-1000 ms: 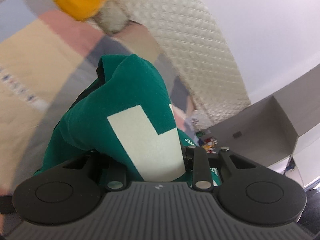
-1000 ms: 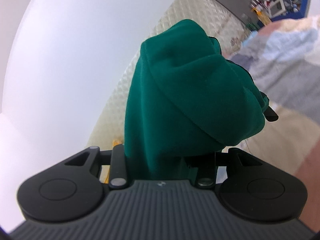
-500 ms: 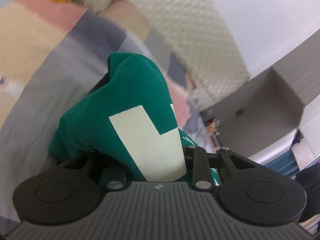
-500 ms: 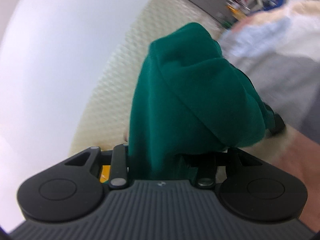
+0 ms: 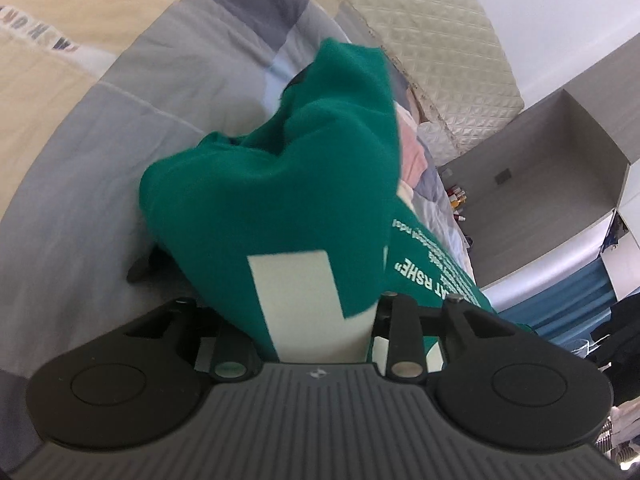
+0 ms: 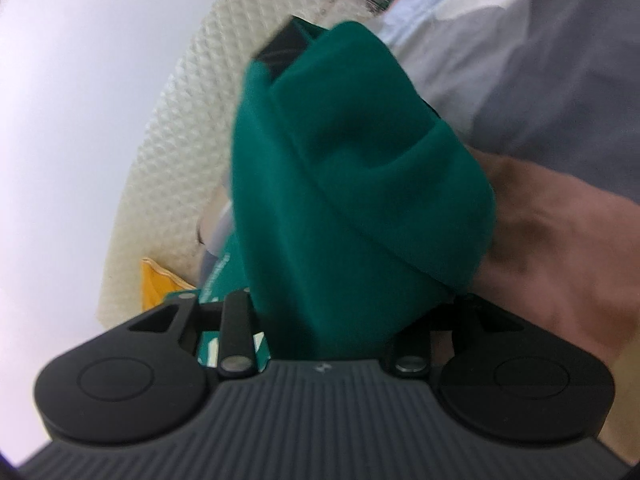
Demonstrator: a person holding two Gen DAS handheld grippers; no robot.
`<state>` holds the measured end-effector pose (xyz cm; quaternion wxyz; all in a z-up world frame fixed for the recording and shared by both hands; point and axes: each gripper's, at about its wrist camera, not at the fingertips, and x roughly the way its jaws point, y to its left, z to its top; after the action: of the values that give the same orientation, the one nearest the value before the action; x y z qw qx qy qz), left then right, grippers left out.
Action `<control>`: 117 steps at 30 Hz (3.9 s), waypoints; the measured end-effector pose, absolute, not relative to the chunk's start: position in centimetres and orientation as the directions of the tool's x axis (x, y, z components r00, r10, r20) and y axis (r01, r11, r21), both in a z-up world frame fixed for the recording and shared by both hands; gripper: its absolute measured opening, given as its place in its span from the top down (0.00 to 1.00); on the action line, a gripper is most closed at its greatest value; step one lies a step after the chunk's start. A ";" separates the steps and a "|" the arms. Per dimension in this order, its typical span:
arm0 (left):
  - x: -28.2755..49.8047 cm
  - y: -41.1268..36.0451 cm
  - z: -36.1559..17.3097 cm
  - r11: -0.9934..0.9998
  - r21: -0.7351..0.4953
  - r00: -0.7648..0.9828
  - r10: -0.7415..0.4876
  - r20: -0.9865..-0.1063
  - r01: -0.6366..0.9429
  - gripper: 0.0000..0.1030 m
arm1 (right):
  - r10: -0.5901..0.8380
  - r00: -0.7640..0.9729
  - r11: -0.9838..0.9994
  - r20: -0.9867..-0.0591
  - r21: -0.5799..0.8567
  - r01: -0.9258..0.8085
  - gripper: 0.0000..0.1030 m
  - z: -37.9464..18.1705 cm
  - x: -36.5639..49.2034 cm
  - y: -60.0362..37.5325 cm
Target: Fold large clothes
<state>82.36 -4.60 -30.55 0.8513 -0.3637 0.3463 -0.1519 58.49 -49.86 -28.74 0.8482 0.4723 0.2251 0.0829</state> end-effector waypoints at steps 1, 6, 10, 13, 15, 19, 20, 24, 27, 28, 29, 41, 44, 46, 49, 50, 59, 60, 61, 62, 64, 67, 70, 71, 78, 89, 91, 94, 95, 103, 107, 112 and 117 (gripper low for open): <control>82.2 -4.6 -30.4 0.690 -0.723 0.714 -0.512 -0.478 0.010 0.62 | 0.353 0.882 0.533 -0.312 0.842 0.084 0.57 -29.0 58.6 -50.0; 82.0 -4.4 -29.2 0.705 -0.709 0.684 -0.509 -0.522 -0.016 0.43 | 0.349 0.862 0.523 -0.368 0.839 0.147 0.44 -27.9 58.4 -50.1; 81.0 -3.6 -27.8 0.735 -0.678 0.675 -0.496 -0.547 -0.009 0.37 | 0.333 0.833 0.562 -0.442 0.802 0.202 0.29 -26.1 59.1 -50.2; 79.4 -2.8 -26.2 0.781 -0.624 0.679 -0.465 -0.568 0.013 0.34 | 0.303 0.808 0.652 -0.506 0.728 0.211 0.18 -24.1 58.1 -49.9; 78.3 -2.1 -24.8 0.826 -0.563 0.692 -0.423 -0.585 0.028 0.34 | 0.282 0.799 0.707 -0.532 0.678 0.202 0.18 -22.9 57.3 -49.8; 75.6 -0.9 -20.9 0.899 -0.430 0.773 -0.330 -0.541 0.082 0.34 | 0.198 0.841 0.795 -0.504 0.584 0.162 0.18 -19.0 55.5 -50.1; 75.3 -0.8 -19.8 0.909 -0.405 0.797 -0.315 -0.516 0.097 0.33 | 0.171 0.863 0.812 -0.476 0.564 0.151 0.19 -17.9 55.2 -50.1; 76.6 -2.3 -17.2 0.924 -0.364 0.826 -0.295 -0.479 0.119 0.33 | 0.119 0.906 0.882 -0.406 0.462 0.091 0.27 -14.7 56.5 -49.3; 78.4 -4.6 -16.1 0.929 -0.344 0.839 -0.294 -0.459 0.137 0.33 | 0.094 0.908 0.935 -0.408 0.350 0.060 0.39 -12.9 59.4 -47.7; 79.1 -5.3 -15.9 0.932 -0.335 0.842 -0.291 -0.455 0.142 0.33 | 0.082 0.909 0.948 -0.409 0.315 0.056 0.41 -12.7 60.0 -47.7; 80.3 -6.2 -16.1 0.938 -0.316 0.844 -0.281 -0.457 0.141 0.33 | 0.070 0.910 0.957 -0.410 0.286 0.055 0.47 -12.5 61.2 -47.3; 89.0 -5.2 -24.0 0.982 -0.187 0.782 -0.114 -0.613 -0.003 0.45 | -0.058 0.850 0.982 -0.523 0.122 0.143 0.63 -19.6 67.2 -49.2; 89.6 -4.6 -25.9 0.974 -0.225 0.762 -0.137 -0.632 -0.011 0.44 | -0.023 0.845 0.968 -0.535 0.200 0.153 0.63 -22.2 67.7 -50.6; 89.7 -4.7 -26.6 0.973 -0.232 0.763 -0.140 -0.631 -0.014 0.44 | -0.011 0.850 0.962 -0.527 0.226 0.153 0.62 -23.3 67.8 -51.0; 89.5 -5.0 -26.6 0.975 -0.224 0.768 -0.132 -0.627 -0.015 0.44 | -0.016 0.852 0.958 -0.523 0.236 0.163 0.62 -23.4 67.8 -51.0; 89.5 -5.0 -26.4 0.975 -0.220 0.767 -0.130 -0.629 -0.015 0.44 | -0.020 0.849 0.958 -0.528 0.234 0.168 0.62 -23.1 67.8 -50.8; 84.9 -7.7 -18.7 0.989 -0.129 0.770 -0.133 -0.623 0.067 0.44 | -0.039 0.865 0.947 -0.499 0.257 0.191 0.58 -15.0 63.5 -48.4; 84.0 -8.1 -17.4 0.989 -0.125 0.773 -0.137 -0.620 0.075 0.44 | -0.031 0.873 0.950 -0.487 0.258 0.177 0.58 -13.7 62.7 -47.9; 83.0 -8.3 -16.2 0.988 -0.130 0.775 -0.144 -0.615 0.080 0.44 | -0.024 0.880 0.952 -0.475 0.258 0.165 0.58 -12.3 61.7 -47.3; 81.8 -8.5 -14.8 0.986 -0.139 0.780 -0.159 -0.605 0.092 0.44 | -0.017 0.884 0.954 -0.467 0.257 0.155 0.58 -11.1 60.8 -46.8; 79.4 -8.9 -12.5 0.985 -0.136 0.790 -0.170 -0.589 0.110 0.44 | 0.003 0.892 0.959 -0.453 0.255 0.126 0.58 -8.5 58.6 -45.5; 75.0 -9.1 -8.9 0.982 -0.132 0.800 -0.187 -0.570 0.136 0.44 | 0.027 0.902 0.964 -0.430 0.250 0.090 0.58 -5.2 54.9 -44.1; 70.5 -9.1 -6.2 0.979 -0.132 0.807 -0.205 -0.554 0.158 0.44 | 0.050 0.910 0.966 -0.412 0.251 0.060 0.58 -2.7 51.1 -42.8; 68.6 -9.0 -5.3 0.977 -0.139 0.811 -0.214 -0.545 0.165 0.44 | 0.060 0.912 0.965 -0.405 0.256 0.050 0.58 -2.1 49.8 -42.5; 58.3 -8.5 -1.9 0.976 -0.114 0.824 -0.216 -0.524 0.184 0.44 | 0.111 0.917 0.967 -0.384 0.256 -0.010 0.58 0.7 40.4 -39.8; 44.4 -7.7 -0.4 0.968 -0.079 0.851 -0.247 -0.464 0.238 0.44 | 0.156 0.923 0.967 -0.351 0.243 -0.071 0.58 1.2 29.6 -36.3; 42.4 -7.6 -0.6 0.965 -0.082 0.849 -0.258 -0.461 0.249 0.44 | 0.159 0.924 0.966 -0.347 0.247 -0.073 0.58 1.0 28.2 -36.0; 39.6 -7.5 -1.0 0.963 -0.077 0.854 -0.266 -0.447 0.260 0.44 | 0.161 0.926 0.966 -0.341 0.246 -0.077 0.58 0.4 26.1 -35.4; 38.6 -7.6 -1.2 0.962 -0.066 0.857 -0.266 -0.442 0.265 0.44 | 0.158 0.929 0.968 -0.335 0.241 -0.078 0.58 0.3 25.4 -35.2; 32.6 -7.2 -3.4 0.958 -0.039 0.878 -0.277 -0.391 0.285 0.30 | 0.148 0.938 0.973 -0.314 0.215 -0.082 0.58 -1.8 20.9 -33.9; 31.3 -7.0 -4.7 0.955 -0.039 0.879 -0.285 -0.383 0.293 0.22 | 0.149 0.936 0.976 -0.320 0.198 -0.087 0.58 -3.0 19.8 -33.2; 29.9 -7.3 -6.3 0.955 -0.031 0.884 -0.285 -0.371 0.295 0.19 | 0.142 0.934 0.977 -0.328 0.196 -0.080 0.58 -4.2 19.4 -32.7; 29.7 -7.0 -7.5 0.951 -0.078 0.881 -0.305 -0.361 0.298 0.10 | 0.126 0.936 0.980 -0.329 0.188 -0.066 0.58 -5.1 18.9 -32.5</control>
<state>29.70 -6.95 -7.47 0.9698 -0.0100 0.1877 -0.1554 18.89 -32.48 -5.11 0.9799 0.0875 0.1724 0.0491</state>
